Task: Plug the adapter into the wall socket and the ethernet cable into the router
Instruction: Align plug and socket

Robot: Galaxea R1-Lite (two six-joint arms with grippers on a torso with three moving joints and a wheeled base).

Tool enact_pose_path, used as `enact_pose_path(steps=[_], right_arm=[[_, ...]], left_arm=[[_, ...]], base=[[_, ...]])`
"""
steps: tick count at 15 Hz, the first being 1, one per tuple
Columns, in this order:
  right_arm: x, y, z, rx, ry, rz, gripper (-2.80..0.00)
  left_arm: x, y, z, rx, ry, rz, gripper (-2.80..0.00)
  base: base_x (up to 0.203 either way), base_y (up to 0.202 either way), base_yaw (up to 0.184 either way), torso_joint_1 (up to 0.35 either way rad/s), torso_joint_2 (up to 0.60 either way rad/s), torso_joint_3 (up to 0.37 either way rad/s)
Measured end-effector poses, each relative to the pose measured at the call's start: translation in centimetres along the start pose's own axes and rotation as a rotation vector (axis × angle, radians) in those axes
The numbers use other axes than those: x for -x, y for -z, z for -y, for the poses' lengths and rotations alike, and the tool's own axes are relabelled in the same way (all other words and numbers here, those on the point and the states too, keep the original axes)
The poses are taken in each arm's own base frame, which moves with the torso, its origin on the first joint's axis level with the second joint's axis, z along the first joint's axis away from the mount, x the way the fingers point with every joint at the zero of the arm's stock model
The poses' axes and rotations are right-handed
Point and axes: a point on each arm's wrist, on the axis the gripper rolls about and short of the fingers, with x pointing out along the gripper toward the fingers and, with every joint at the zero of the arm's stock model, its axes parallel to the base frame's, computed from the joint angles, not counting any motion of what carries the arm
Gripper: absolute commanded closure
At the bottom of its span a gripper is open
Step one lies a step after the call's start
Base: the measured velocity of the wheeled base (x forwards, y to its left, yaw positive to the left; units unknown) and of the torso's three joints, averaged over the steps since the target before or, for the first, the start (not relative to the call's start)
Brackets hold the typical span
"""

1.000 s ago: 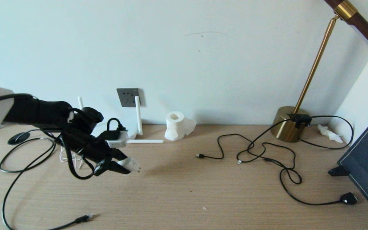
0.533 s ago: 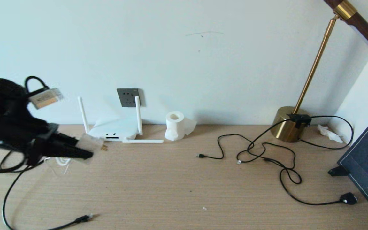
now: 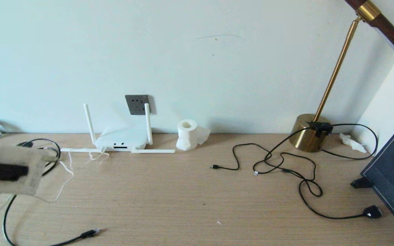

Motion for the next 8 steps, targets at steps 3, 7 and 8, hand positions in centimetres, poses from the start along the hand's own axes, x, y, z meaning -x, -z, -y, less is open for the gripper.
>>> enact_pose_path(steps=[3, 7, 8], right_arm=[[0.0, 0.0, 0.0, 0.0, 0.001, 0.0, 0.0], [0.0, 0.0, 0.0, 0.0, 0.001, 0.0, 0.0], [0.0, 0.0, 0.0, 0.0, 0.0, 0.0, 0.0]], left_arm=[[0.9, -0.6, -0.8, 0.136, 0.096, 0.143, 0.0], [2.4, -1.9, -4.6, 0.115, 0.029, 0.212, 0.0], [3.0, -2.4, -5.6, 0.101, 0.007, 0.232, 0.0]], base=[[0.0, 0.0, 0.0, 0.0, 0.0, 0.0], [0.0, 0.0, 0.0, 0.0, 0.0, 0.0], [0.0, 0.0, 0.0, 0.0, 0.0, 0.0]])
